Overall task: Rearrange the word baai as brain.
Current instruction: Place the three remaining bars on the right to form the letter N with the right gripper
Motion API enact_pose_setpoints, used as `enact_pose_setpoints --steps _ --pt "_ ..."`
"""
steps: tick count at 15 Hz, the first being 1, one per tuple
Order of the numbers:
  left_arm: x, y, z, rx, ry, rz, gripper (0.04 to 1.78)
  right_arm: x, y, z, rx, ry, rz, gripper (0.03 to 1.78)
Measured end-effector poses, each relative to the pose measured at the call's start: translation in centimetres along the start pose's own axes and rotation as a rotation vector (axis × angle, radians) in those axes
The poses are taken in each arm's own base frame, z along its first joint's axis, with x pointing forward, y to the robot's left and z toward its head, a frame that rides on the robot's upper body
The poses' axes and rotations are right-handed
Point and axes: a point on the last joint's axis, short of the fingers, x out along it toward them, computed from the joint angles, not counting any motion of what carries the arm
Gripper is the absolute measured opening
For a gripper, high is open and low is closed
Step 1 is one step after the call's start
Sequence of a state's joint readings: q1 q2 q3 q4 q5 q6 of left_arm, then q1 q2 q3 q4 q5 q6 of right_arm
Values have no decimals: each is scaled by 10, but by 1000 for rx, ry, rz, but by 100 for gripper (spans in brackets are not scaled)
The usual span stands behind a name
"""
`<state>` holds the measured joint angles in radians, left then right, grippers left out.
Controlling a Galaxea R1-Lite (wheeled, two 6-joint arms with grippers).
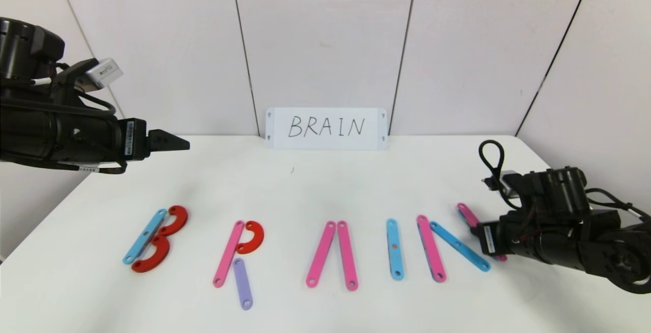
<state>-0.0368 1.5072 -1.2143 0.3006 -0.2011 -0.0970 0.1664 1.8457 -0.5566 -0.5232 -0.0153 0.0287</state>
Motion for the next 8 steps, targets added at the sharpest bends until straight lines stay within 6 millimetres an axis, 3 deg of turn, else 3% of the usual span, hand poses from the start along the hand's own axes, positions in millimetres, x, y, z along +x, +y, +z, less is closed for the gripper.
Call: enact_pose_setpoints --steps 8 --pt "0 0 0 0 0 0 173 7 3 0 3 9 -1 30"
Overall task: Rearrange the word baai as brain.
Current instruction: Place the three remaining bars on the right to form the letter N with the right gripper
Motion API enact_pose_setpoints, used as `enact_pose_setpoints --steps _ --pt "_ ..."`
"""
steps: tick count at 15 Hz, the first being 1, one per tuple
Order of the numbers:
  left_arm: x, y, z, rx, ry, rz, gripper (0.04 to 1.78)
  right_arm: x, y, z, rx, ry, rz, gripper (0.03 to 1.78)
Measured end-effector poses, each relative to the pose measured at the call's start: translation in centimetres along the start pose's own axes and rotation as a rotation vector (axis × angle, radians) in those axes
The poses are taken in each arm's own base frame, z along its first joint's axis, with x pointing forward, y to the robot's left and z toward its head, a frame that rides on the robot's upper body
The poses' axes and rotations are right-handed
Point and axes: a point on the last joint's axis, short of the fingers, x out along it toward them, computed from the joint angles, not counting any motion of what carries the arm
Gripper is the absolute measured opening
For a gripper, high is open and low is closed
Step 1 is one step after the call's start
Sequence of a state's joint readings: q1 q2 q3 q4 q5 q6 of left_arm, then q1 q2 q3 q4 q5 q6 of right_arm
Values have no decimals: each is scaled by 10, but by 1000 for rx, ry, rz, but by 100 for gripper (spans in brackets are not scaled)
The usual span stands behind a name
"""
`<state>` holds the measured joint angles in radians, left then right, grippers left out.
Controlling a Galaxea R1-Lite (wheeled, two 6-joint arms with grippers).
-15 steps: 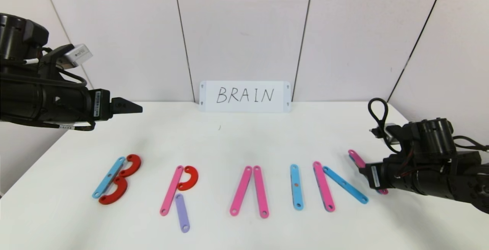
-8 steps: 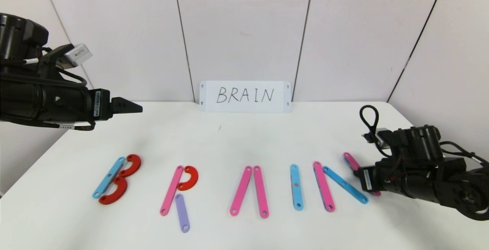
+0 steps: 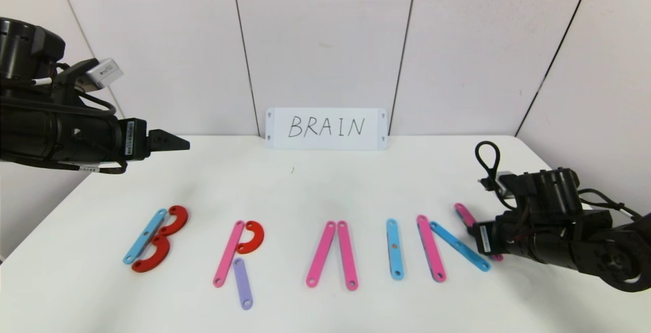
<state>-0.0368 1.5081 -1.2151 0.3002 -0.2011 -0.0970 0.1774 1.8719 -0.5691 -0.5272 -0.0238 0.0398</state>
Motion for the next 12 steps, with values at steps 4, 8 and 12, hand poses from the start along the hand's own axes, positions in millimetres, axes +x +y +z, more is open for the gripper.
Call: enact_pose_setpoints --steps 4,8,12 --pt "-1 0 0 0 -1 -1 173 0 3 0 -7 2 5 30" --pt "-1 0 0 0 -1 -1 173 1 4 -1 -8 4 7 30" --pt "-1 0 0 0 -1 -1 173 1 4 -1 -2 4 -23 44"
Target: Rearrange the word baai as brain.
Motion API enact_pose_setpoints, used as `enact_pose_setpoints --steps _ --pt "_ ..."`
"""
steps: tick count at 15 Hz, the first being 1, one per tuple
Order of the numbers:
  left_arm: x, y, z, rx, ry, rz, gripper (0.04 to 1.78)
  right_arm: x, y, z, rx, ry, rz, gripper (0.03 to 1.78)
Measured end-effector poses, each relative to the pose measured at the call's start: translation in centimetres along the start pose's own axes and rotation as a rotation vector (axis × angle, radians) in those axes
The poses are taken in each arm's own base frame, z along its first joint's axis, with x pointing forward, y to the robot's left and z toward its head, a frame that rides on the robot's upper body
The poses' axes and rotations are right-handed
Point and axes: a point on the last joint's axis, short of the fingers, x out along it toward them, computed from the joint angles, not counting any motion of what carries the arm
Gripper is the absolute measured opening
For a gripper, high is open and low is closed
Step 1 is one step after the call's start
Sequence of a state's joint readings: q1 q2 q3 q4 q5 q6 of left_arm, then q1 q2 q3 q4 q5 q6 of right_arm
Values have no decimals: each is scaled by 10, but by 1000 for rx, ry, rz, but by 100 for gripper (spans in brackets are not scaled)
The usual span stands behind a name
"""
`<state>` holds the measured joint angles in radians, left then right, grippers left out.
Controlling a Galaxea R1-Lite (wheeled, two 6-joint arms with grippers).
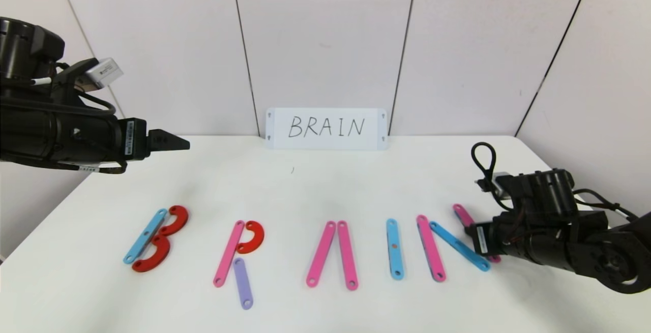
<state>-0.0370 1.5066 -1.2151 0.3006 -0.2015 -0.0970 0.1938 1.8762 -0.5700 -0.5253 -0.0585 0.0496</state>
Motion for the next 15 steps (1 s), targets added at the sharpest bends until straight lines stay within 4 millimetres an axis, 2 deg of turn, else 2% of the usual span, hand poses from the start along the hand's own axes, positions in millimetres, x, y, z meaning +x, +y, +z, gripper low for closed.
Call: enact_pose_setpoints --steps 2,6,8,10,12,15 --pt "0 0 0 0 0 0 173 0 0 2 1 -21 -17 67" --pt "0 0 0 -1 1 1 173 0 -2 4 5 -54 -57 135" --pt "0 0 0 -1 2 0 173 1 -4 8 12 -76 -70 157" --pt "0 0 -1 -1 3 0 173 0 -9 20 31 -128 -99 171" --pt "0 0 0 0 0 -1 173 -7 -13 37 50 -199 -142 174" --pt "-7 -2 2 0 -24 -4 173 -34 -17 76 77 -358 -240 174"
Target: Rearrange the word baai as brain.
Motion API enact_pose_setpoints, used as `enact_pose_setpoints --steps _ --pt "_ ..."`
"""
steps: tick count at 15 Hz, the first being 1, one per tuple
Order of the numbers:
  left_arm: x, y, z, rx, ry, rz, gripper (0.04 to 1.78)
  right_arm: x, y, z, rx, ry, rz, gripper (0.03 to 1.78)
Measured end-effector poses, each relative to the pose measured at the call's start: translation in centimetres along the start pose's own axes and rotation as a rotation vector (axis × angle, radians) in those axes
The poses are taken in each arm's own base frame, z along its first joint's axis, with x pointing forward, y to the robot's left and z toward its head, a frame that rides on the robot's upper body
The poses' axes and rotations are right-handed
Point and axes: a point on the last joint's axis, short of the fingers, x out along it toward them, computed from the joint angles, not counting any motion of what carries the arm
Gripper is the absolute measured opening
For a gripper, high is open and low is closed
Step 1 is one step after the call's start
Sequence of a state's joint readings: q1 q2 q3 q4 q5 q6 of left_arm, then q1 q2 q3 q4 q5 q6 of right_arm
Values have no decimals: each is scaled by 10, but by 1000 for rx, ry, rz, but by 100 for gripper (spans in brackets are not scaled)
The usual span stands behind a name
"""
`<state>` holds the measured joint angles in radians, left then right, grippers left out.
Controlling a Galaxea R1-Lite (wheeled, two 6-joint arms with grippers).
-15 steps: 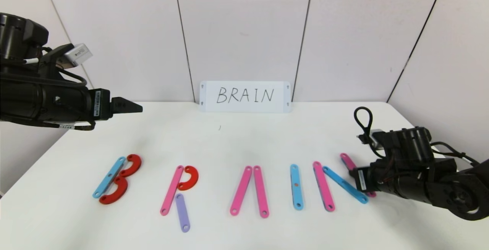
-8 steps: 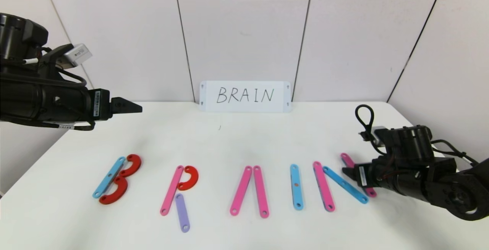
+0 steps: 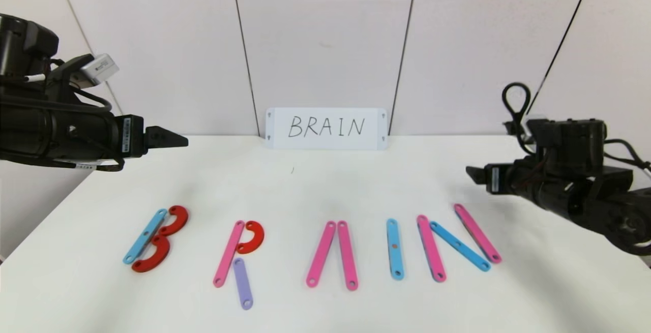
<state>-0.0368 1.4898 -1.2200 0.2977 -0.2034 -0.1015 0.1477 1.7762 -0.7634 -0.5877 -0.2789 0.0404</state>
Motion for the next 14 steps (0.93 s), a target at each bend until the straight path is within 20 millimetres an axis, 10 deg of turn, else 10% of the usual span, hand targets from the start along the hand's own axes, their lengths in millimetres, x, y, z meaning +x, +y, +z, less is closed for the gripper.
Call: enact_pose_setpoints --steps 8,14 --pt "-119 -21 -10 35 -241 27 173 -153 -54 89 36 -216 -220 174" --pt "-254 -44 -54 114 -412 122 173 -301 -106 89 25 -431 -524 174"
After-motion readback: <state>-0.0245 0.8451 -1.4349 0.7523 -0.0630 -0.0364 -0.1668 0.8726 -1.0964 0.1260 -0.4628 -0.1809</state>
